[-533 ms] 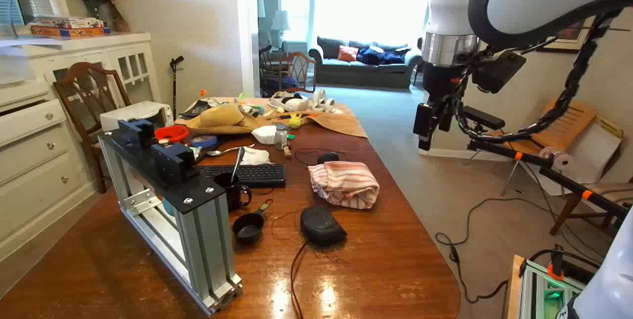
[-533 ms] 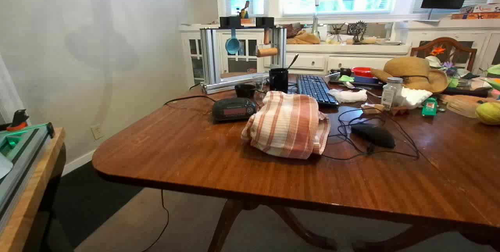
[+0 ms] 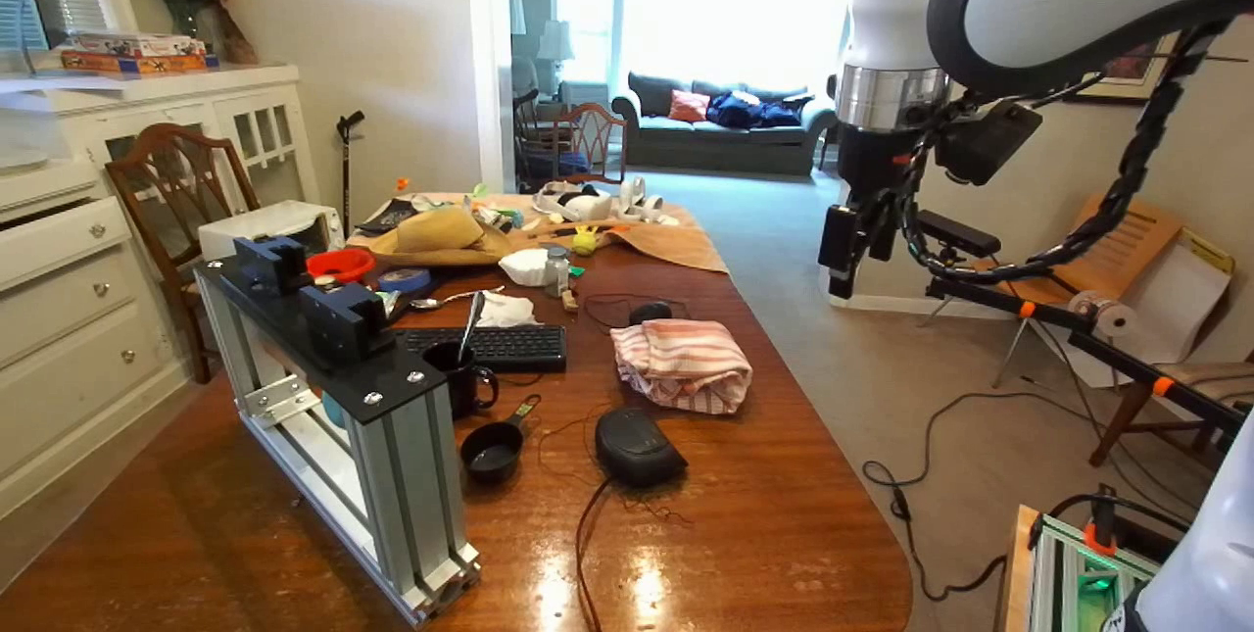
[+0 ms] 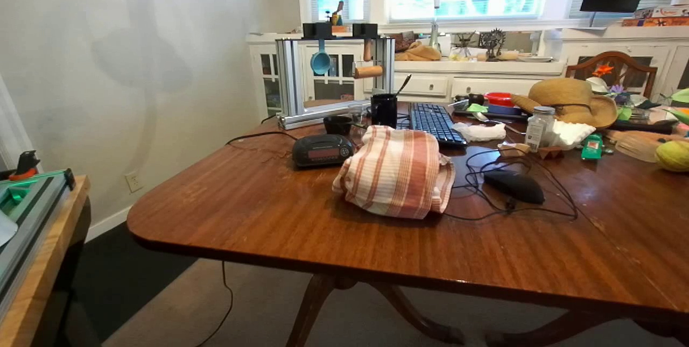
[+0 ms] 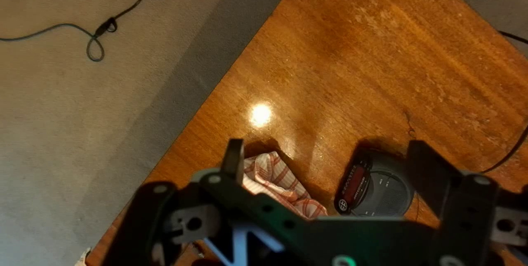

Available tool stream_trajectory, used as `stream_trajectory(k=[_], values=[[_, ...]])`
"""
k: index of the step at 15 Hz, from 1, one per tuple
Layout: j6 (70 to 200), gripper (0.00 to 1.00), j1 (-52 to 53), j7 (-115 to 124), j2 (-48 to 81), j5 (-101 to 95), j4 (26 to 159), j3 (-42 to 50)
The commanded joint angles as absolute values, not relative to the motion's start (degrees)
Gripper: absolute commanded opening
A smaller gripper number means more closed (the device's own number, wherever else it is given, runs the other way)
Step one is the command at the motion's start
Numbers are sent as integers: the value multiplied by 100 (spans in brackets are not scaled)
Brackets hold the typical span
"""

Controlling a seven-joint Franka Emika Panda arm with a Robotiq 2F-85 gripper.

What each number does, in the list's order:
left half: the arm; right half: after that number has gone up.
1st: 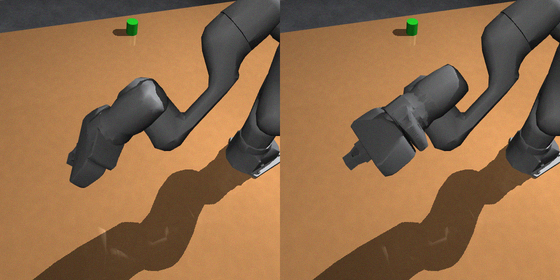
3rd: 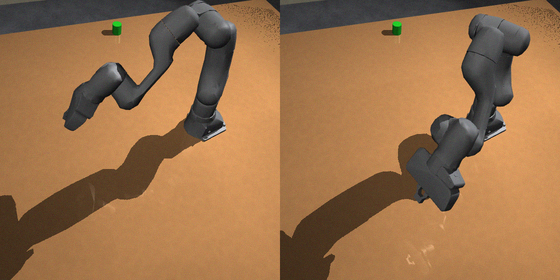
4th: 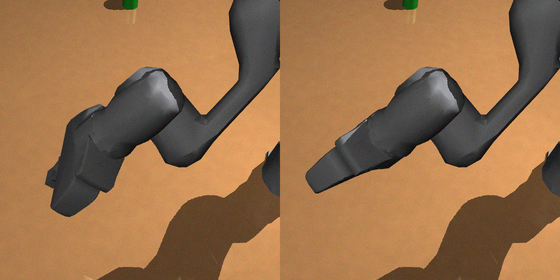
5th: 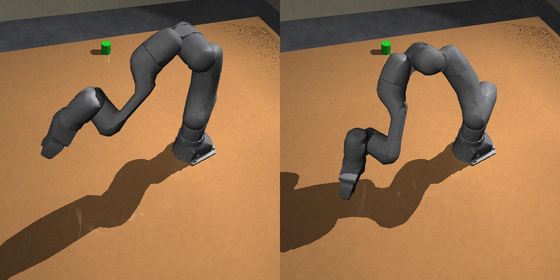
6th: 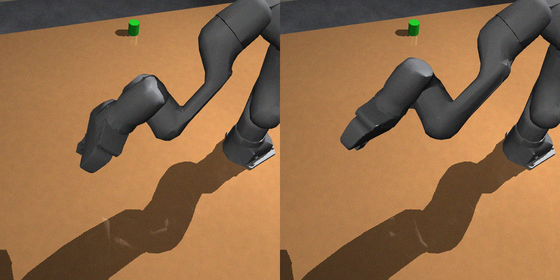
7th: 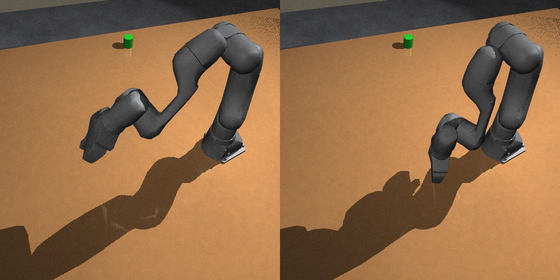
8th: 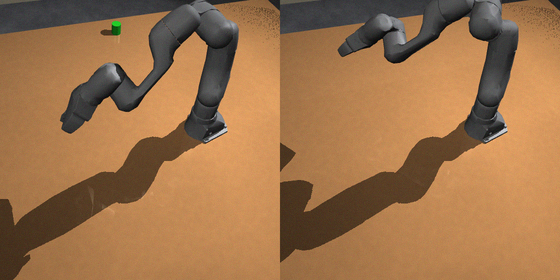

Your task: Press down on the top of the black alarm clock.

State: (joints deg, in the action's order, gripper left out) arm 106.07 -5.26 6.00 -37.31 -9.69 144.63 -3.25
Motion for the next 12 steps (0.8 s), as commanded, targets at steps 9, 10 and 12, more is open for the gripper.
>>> stream_trajectory(k=[9,10,12], values=[[12149,100,21,-1835,-2196,-751,14069,681],[12396,100,89,-2168,-1954,-658,14018,767],[12750,100,246,-2829,-1558,-315,13936,890]])
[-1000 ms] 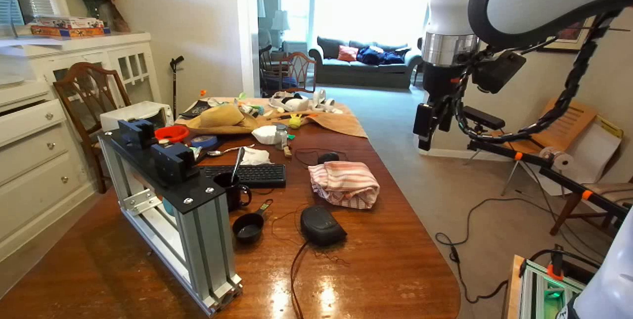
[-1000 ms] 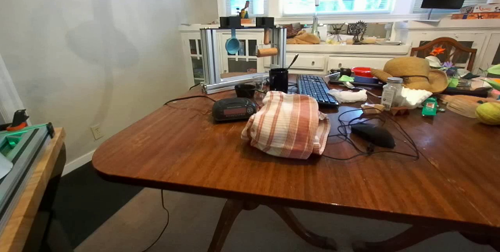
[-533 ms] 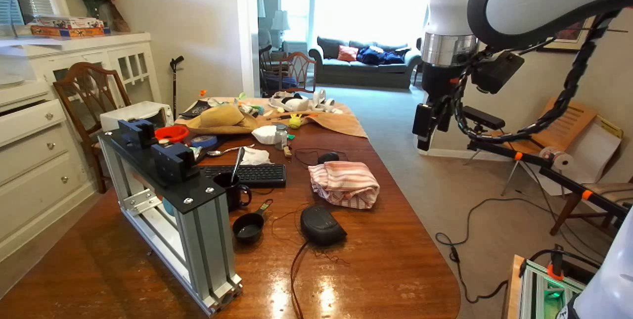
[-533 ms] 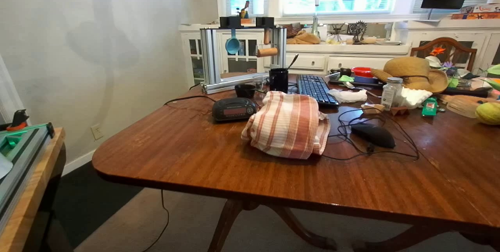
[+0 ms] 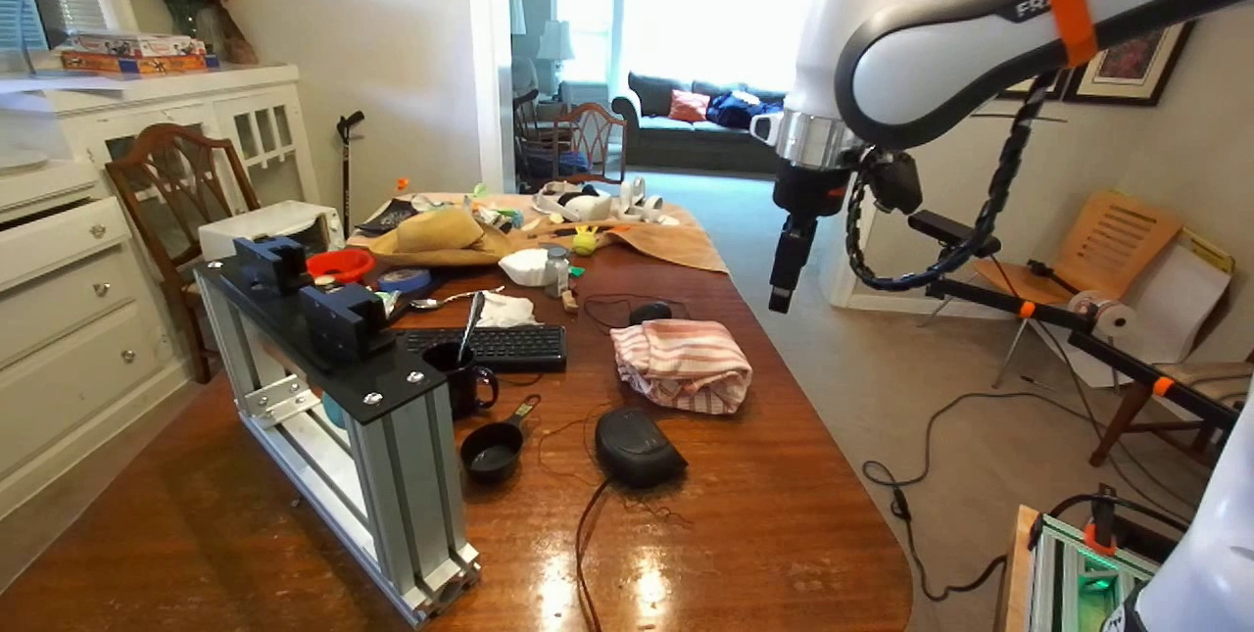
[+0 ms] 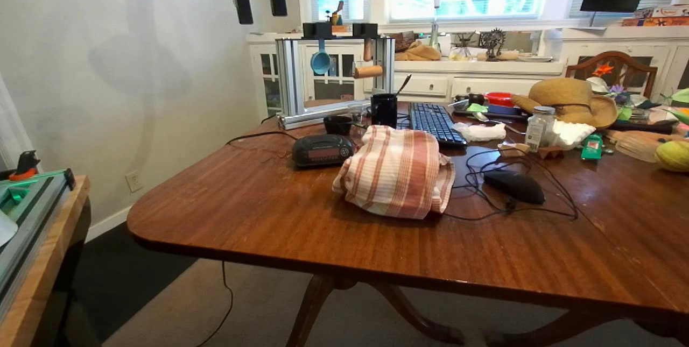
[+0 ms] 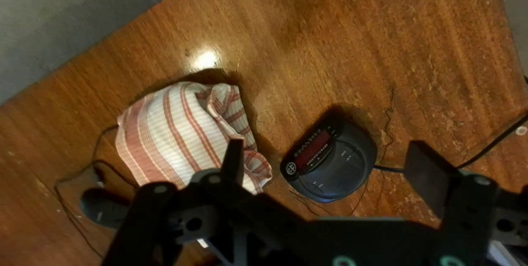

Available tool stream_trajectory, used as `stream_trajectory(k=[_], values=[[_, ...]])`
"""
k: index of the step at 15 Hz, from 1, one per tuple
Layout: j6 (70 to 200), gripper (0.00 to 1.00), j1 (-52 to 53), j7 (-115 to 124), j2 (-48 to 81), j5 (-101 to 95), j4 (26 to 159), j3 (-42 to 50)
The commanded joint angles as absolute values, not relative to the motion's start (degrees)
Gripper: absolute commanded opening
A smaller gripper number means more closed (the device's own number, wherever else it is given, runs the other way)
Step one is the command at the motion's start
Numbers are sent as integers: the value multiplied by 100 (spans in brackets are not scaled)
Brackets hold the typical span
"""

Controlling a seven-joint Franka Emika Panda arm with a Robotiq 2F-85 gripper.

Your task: Press down on the top of the black alarm clock.

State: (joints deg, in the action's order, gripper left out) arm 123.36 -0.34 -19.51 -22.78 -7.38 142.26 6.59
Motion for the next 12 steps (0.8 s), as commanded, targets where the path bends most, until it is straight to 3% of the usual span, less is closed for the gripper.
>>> stream_trajectory(k=[1,5,6,7,12], values=[[12887,100,327,-3187,-1384,-55,13912,940],[13109,100,476,-4612,-713,701,13768,878],[13180,75,459,-4895,-552,754,13718,814],[13256,74,418,-5085,-419,742,13674,744],[14134,35,221,-5313,210,575,13485,479]])
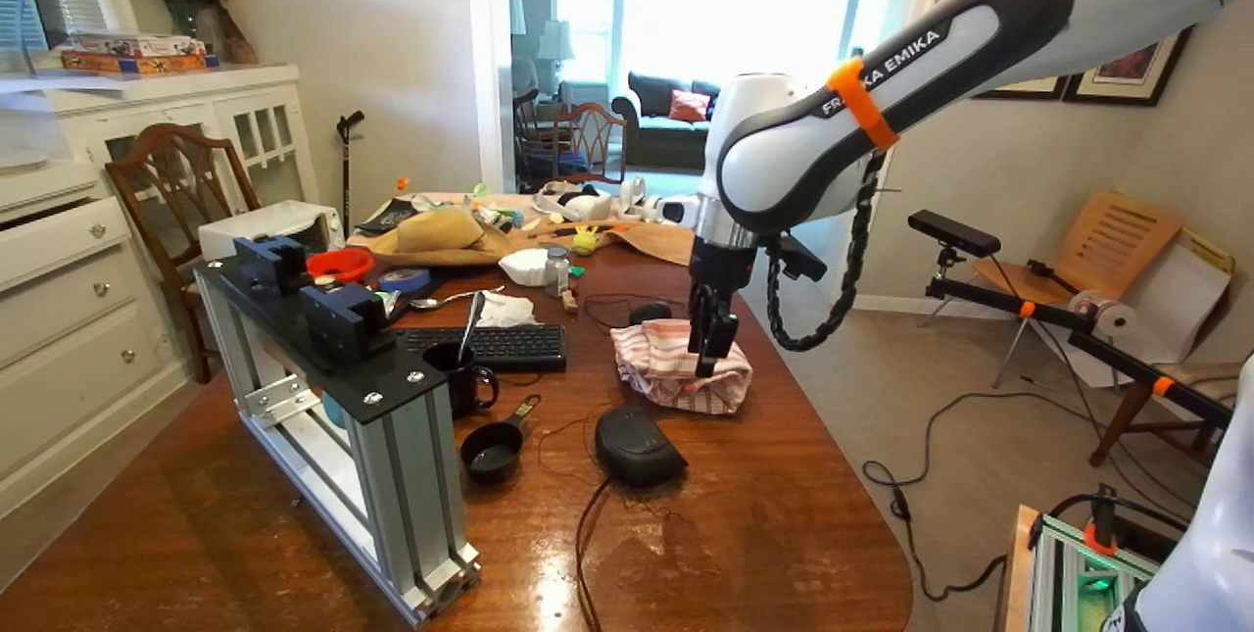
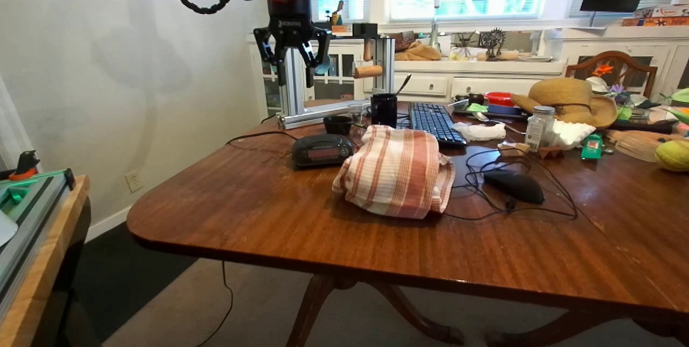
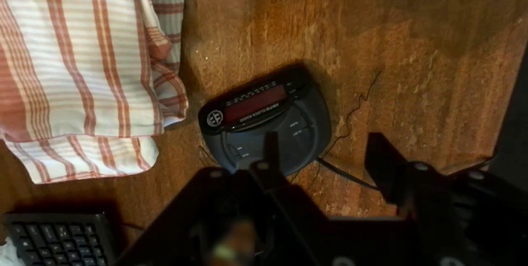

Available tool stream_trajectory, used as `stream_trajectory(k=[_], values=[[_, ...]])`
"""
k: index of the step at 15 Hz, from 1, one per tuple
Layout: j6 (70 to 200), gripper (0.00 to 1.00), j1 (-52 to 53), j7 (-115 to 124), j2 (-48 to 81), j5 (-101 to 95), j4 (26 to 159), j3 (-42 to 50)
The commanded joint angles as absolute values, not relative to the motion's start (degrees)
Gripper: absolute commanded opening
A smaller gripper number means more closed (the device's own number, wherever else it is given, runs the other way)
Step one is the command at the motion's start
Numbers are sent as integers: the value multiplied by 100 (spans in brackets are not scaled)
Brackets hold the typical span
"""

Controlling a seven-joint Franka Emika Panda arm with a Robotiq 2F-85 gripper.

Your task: Press down on the top of the black alarm clock.

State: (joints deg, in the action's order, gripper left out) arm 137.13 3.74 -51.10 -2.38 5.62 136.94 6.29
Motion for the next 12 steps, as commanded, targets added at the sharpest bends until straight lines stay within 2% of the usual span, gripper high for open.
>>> stream_trajectory(k=[1,4,5,6,8,12], values=[[14310,27,184,-5311,306,562,13472,441],[14642,4,67,-5265,547,466,13452,356],[14670,1,29,-5194,602,384,13447,332],[14525,14,13,-5160,386,490,13541,273],[14575,1,-37,-5156,495,469,13511,250],[14582,1,-46,-5155,528,465,13484,238]])
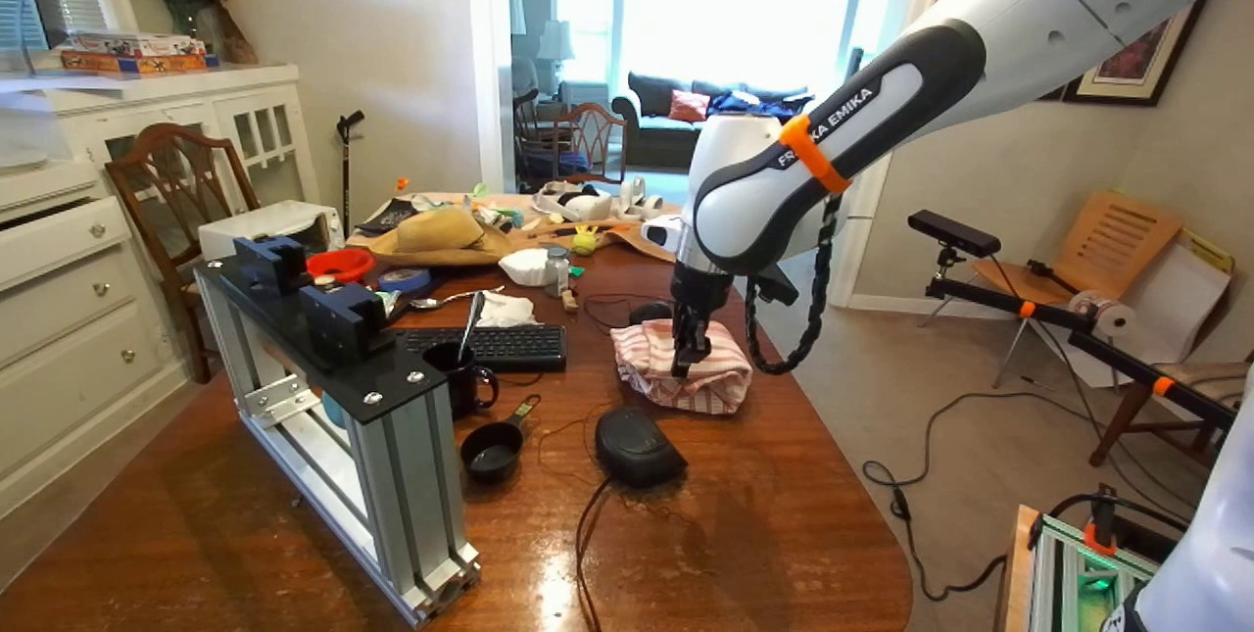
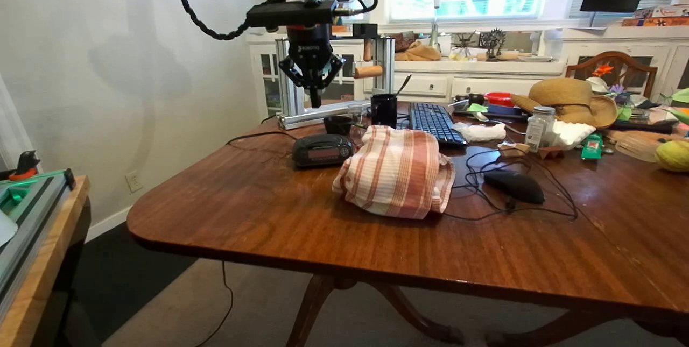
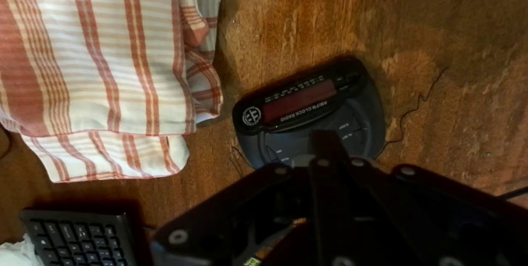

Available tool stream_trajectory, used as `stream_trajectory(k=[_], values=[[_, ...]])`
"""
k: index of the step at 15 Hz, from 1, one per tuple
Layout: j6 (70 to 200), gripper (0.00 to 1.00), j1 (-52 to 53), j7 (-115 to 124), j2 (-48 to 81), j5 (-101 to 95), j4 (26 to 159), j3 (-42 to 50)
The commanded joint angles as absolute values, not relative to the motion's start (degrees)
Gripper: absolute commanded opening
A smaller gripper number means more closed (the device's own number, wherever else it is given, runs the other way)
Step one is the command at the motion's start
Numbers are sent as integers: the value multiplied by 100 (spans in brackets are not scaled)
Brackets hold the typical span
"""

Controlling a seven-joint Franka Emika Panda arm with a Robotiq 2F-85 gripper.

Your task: Press down on the top of the black alarm clock.

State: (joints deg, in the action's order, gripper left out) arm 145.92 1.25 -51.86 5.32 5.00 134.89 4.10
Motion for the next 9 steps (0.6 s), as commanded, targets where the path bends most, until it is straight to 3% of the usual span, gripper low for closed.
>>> stream_trajectory(k=[1,9], values=[[14582,1,-46,-5155,528,465,13484,237],[14863,0,-152,-5878,778,372,13477,83]])
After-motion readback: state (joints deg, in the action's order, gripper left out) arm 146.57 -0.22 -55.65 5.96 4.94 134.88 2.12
